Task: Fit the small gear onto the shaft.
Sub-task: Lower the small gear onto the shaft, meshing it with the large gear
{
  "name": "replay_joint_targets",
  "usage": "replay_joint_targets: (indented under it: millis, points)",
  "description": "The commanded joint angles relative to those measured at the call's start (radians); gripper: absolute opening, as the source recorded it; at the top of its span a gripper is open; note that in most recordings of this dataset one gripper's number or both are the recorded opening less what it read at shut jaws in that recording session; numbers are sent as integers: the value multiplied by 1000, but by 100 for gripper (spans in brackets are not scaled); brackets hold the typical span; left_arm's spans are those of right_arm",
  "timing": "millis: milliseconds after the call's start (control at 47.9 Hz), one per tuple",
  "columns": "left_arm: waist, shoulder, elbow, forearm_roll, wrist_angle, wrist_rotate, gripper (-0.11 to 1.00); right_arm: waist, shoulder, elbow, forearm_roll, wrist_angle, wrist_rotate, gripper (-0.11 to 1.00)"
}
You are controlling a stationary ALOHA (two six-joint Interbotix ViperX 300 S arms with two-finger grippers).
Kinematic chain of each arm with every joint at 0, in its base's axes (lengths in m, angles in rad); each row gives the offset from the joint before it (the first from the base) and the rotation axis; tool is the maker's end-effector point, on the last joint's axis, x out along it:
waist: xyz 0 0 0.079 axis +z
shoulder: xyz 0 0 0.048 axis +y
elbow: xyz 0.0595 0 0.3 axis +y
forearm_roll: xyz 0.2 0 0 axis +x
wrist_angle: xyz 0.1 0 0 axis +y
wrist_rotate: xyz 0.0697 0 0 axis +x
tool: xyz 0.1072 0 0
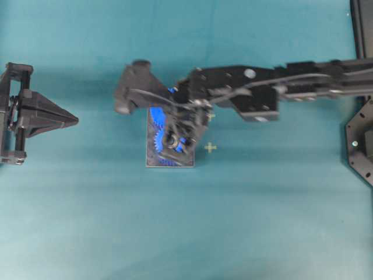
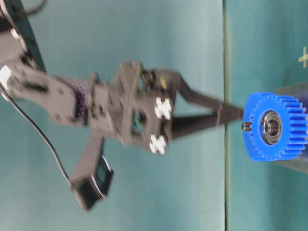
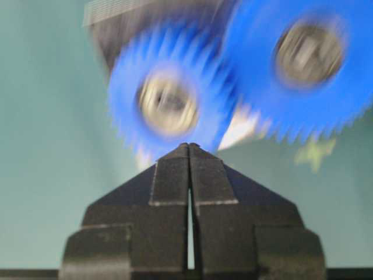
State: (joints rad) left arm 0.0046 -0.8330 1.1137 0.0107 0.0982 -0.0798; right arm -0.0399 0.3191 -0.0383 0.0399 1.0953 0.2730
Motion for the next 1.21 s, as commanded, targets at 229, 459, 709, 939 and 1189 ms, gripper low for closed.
replay_joint_targets:
  millis: [229,459,709,939,1189]
  points:
    - [2,-2,-11,3,-6,-2,0,-18,72,-69,0,6,-38,-1]
    - [2,0,-11,3,-6,-2,0,-26,52,-8,0,11,-29,-1]
    - [2,0,-9,3,-6,-2,0,-18,2,60,0,9,-6,-1]
    - [2,0,-8,3,-6,-5,0,0,-29,38,-2,-12,0,-1]
    - [2,0,-11,3,-6,-8,0,-29,15,-18,-2,-41,-14,-1]
